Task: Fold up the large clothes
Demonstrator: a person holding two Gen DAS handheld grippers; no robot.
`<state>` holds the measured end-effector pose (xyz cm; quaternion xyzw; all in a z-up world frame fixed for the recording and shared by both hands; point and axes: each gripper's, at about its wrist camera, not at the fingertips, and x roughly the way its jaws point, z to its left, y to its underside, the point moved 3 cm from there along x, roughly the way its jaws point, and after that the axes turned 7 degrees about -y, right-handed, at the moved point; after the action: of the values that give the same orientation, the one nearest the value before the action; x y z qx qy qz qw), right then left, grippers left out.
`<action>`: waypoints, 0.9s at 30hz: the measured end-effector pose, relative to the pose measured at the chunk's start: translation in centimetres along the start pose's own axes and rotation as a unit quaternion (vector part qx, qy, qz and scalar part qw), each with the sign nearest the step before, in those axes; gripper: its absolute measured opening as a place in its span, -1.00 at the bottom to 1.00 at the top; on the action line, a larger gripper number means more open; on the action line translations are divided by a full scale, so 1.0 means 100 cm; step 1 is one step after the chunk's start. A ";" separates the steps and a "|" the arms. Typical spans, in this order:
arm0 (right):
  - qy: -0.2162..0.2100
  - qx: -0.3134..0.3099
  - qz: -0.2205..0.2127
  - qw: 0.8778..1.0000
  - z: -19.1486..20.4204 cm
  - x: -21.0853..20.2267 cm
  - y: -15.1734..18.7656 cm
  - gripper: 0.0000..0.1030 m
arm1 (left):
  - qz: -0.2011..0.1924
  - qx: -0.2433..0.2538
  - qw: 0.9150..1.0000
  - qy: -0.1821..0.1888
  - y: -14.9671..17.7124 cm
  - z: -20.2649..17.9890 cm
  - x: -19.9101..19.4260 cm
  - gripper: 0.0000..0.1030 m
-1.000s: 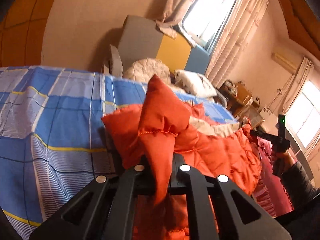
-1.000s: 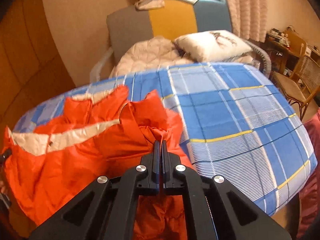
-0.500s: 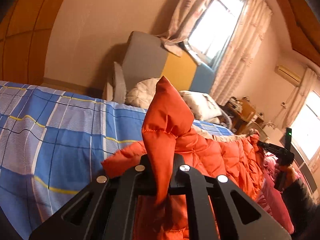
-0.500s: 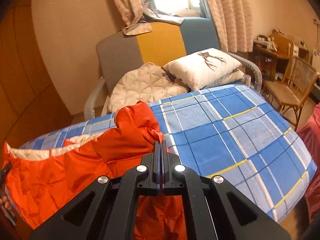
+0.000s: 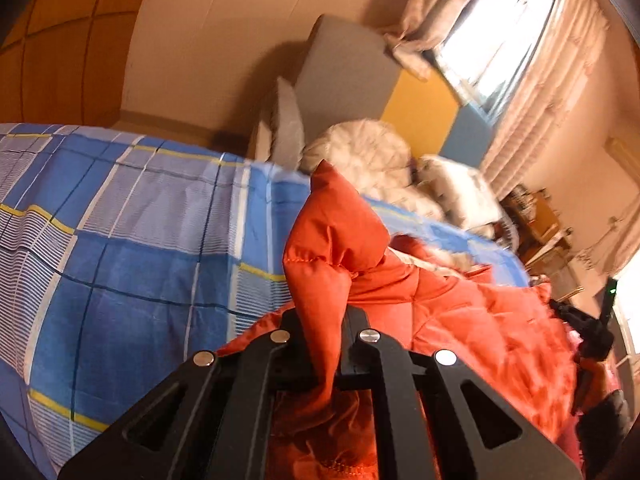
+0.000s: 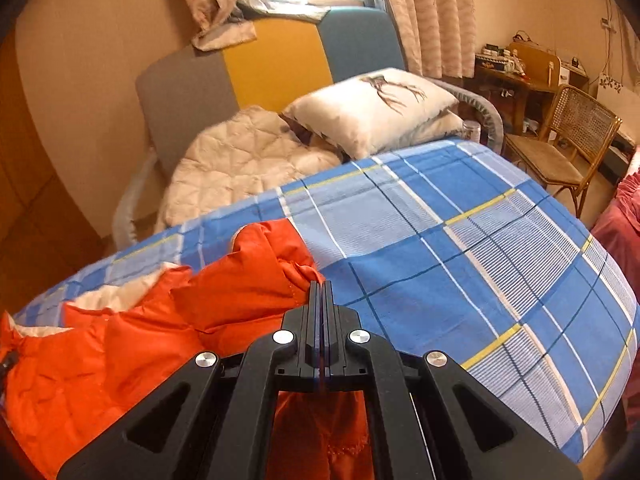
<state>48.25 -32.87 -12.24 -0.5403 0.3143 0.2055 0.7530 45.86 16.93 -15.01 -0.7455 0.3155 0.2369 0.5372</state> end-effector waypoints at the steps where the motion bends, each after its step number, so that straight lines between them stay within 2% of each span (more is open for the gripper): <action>1: 0.007 -0.001 0.005 1.000 0.000 0.006 0.002 -1.00 | 0.008 0.002 1.000 -0.009 0.001 -0.001 0.008 -0.91; 5: 0.044 -0.009 0.033 0.998 -0.002 0.036 0.011 -1.00 | 0.035 0.010 0.999 -0.034 0.005 -0.001 0.035 -0.89; 8: 0.050 0.004 0.051 0.997 -0.008 0.047 0.014 -1.00 | 0.047 0.011 0.998 -0.049 0.009 -0.003 0.044 -0.83; 11: 0.040 0.003 0.047 0.998 -0.008 0.040 0.011 -1.00 | 0.043 0.002 0.997 -0.068 0.008 -0.001 0.038 -0.59; 12: 0.035 0.003 0.042 0.998 -0.009 0.035 0.010 -1.00 | 0.035 0.000 0.995 -0.092 0.008 0.000 0.032 -0.33; 14: 0.022 0.015 0.041 0.999 -0.012 0.026 0.009 -1.00 | 0.026 -0.028 0.997 -0.070 0.007 0.005 0.017 -0.20; 15: 0.017 0.020 0.033 0.999 -0.013 0.018 0.008 -0.99 | 0.012 -0.043 0.996 -0.071 0.007 0.009 0.006 -0.06; 16: 0.013 0.021 0.024 0.999 -0.014 0.010 0.008 -0.91 | 0.001 -0.051 0.996 -0.068 0.006 0.012 -0.003 0.00; 17: 0.010 0.020 0.020 1.000 -0.012 0.004 0.008 -0.87 | -0.007 -0.054 0.996 -0.067 0.007 0.012 -0.012 0.00; 19: 0.001 0.015 0.009 1.000 -0.007 -0.013 0.011 -0.62 | -0.027 -0.052 0.996 -0.062 0.010 0.011 -0.032 0.00; 24: -0.063 -0.016 -0.014 0.998 0.028 -0.065 0.031 -0.60 | -0.069 -0.020 0.997 -0.025 0.029 -0.022 -0.079 0.00; 27: -0.098 -0.045 -0.012 0.994 0.057 -0.086 0.051 -0.60 | -0.071 0.004 0.997 0.010 0.041 -0.051 -0.091 0.00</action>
<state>40.24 -25.59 -8.51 -0.5548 0.2225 0.2623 0.7576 36.65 13.11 -9.82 -0.7660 0.2685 0.1891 0.5526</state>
